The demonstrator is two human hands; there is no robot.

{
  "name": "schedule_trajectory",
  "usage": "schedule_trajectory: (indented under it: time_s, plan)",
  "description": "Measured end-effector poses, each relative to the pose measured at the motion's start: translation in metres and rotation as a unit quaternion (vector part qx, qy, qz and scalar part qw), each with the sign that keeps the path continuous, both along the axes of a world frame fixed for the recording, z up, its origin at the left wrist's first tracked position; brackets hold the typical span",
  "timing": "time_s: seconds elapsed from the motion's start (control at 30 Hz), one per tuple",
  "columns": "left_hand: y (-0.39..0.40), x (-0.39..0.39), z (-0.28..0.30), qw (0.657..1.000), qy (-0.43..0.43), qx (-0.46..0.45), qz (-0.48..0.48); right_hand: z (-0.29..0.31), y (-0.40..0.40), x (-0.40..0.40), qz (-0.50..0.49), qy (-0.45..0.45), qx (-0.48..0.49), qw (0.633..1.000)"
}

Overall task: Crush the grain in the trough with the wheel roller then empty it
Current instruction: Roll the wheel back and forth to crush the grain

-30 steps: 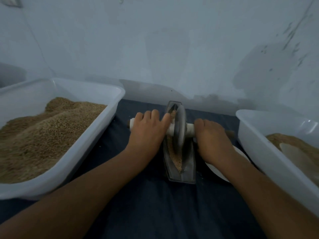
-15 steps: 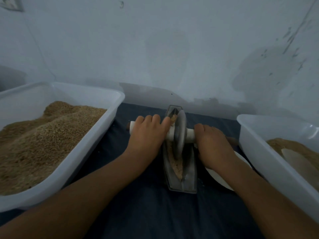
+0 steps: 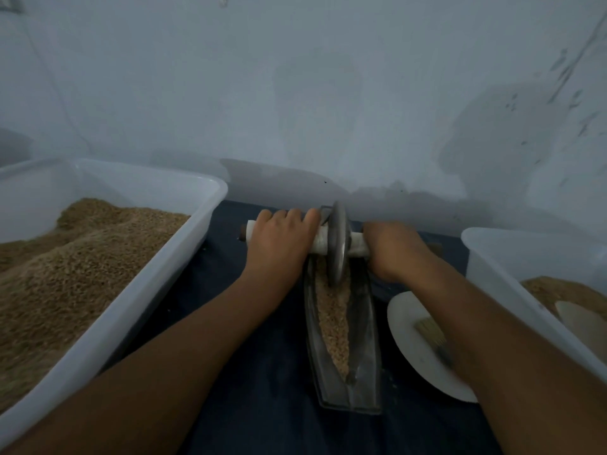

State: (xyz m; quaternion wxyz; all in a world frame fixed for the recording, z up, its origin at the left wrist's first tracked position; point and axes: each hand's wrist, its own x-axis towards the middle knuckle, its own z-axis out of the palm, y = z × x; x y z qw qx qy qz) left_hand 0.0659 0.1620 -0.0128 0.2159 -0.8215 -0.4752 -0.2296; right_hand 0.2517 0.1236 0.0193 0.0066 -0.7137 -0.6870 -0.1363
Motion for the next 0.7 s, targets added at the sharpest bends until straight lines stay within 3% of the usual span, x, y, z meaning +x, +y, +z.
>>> schedule_trajectory:
  time_s: [0.53,0.7]
  plan:
    - [-0.072,-0.024,-0.008,0.999,0.005,0.009,-0.049,-0.017,-0.097,-0.022,0.048,0.037,0.114,0.992]
    - [-0.090,-0.035,-0.009,0.999,0.003,0.000,-0.051,-0.015,-0.127,-0.037,0.046,0.010,0.157,0.986]
